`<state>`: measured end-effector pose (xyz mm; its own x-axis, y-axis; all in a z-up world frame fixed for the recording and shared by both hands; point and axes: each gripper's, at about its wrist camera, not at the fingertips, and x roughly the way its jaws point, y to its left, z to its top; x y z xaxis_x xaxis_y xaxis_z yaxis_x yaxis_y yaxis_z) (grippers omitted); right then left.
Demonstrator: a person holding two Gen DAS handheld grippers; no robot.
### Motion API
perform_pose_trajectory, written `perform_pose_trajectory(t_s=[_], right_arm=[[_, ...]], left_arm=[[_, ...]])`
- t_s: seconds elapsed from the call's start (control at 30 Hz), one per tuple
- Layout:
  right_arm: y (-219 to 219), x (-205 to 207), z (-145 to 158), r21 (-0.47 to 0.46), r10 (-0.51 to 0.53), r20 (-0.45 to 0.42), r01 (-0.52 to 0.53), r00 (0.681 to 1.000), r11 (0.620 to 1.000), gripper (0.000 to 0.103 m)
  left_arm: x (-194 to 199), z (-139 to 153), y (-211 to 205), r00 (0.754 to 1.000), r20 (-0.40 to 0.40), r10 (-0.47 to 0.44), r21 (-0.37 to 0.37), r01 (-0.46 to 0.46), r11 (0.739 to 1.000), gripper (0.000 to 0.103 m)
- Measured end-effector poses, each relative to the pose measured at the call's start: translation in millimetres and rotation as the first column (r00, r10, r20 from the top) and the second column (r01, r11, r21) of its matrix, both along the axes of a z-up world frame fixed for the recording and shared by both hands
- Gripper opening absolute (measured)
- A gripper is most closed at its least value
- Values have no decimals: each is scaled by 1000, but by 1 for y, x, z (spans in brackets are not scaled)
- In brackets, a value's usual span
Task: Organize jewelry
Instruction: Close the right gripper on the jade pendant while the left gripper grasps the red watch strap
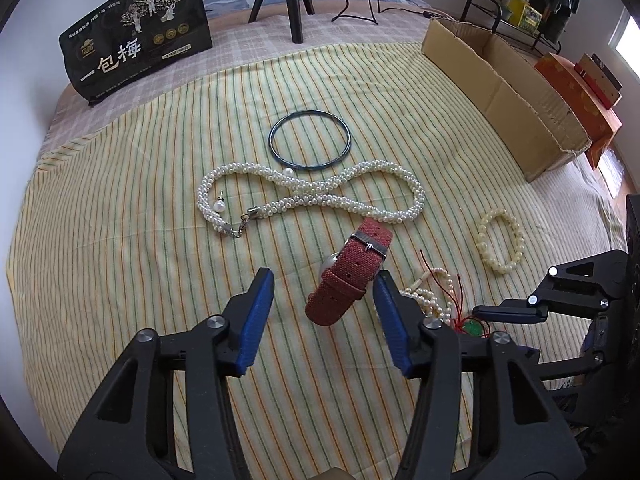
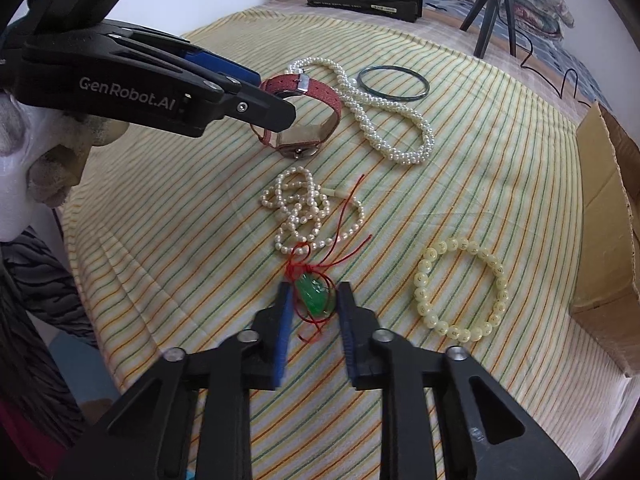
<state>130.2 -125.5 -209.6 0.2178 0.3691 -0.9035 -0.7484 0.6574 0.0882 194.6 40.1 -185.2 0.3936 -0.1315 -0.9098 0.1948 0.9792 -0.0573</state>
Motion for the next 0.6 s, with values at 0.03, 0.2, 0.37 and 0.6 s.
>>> perform_pose_trajectory(t_s=[0.03, 0.2, 0.37, 0.6], right_arm=[[0, 0, 0, 1, -1, 1, 1, 1000, 1000, 18], [-3, -4, 0, 2, 1, 3, -1, 1000, 1000, 18], [-7, -4, 3, 10, -5, 7, 5, 1000, 1000, 18], [-6, -6, 11, 23, -7, 26, 6, 1000, 1000, 18]], left_arm=[[0, 0, 0, 1000, -2, -1, -1, 1, 1000, 44], [0, -1, 0, 1000, -4, 0, -3, 0, 1000, 27], [-1, 1, 2, 1000, 1, 6, -10, -6, 1000, 26], [-1, 10, 8, 999, 20, 26, -26, -25, 999, 20]])
